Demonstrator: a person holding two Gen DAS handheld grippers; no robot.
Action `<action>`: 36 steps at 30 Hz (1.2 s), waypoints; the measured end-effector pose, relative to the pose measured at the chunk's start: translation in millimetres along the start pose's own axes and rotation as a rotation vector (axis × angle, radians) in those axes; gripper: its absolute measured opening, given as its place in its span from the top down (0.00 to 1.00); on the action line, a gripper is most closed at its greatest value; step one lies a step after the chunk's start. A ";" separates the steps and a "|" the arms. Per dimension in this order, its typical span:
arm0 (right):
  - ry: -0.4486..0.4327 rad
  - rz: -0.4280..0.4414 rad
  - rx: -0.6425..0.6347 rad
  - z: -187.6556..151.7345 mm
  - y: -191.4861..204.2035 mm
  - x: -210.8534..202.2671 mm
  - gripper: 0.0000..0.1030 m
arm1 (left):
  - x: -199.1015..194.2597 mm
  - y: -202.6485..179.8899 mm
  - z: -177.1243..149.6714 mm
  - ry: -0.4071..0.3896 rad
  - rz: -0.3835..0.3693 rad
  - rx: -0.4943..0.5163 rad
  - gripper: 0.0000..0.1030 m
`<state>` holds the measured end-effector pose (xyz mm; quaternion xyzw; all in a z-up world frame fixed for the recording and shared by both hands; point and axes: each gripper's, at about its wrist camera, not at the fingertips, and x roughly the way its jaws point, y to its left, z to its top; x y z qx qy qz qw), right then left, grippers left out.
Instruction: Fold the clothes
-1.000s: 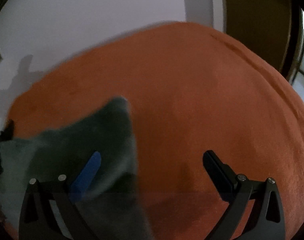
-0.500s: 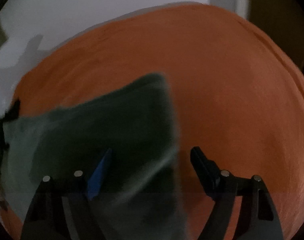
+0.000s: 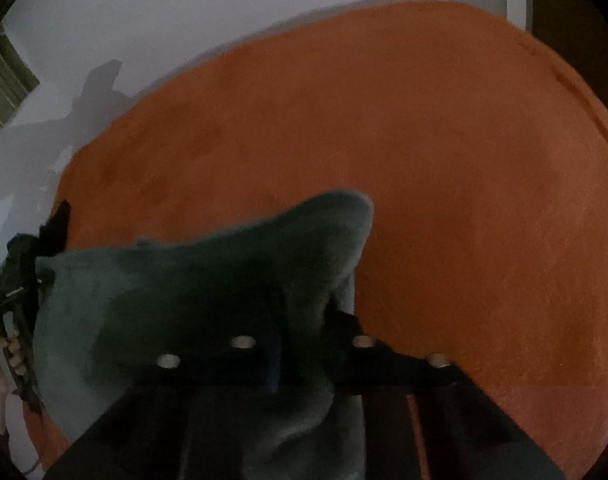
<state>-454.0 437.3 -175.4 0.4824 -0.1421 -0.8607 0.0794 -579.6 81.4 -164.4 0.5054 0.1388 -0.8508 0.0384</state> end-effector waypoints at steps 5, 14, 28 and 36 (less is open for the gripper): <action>-0.018 -0.015 0.021 -3.5 -0.4 1.6 0.88 | 15.6 21.7 3.6 0.043 0.000 -0.103 0.67; 0.021 -0.027 0.088 -18.3 -20.8 3.1 0.47 | 17.0 26.8 5.2 0.071 0.031 -0.061 0.44; 0.106 0.213 0.091 -113.0 -66.9 -53.5 0.35 | -39.3 47.8 -80.6 0.194 -0.181 0.052 0.23; 0.244 0.438 0.164 -109.2 -68.5 2.2 0.35 | 13.2 67.0 -100.3 0.341 -0.308 -0.029 0.22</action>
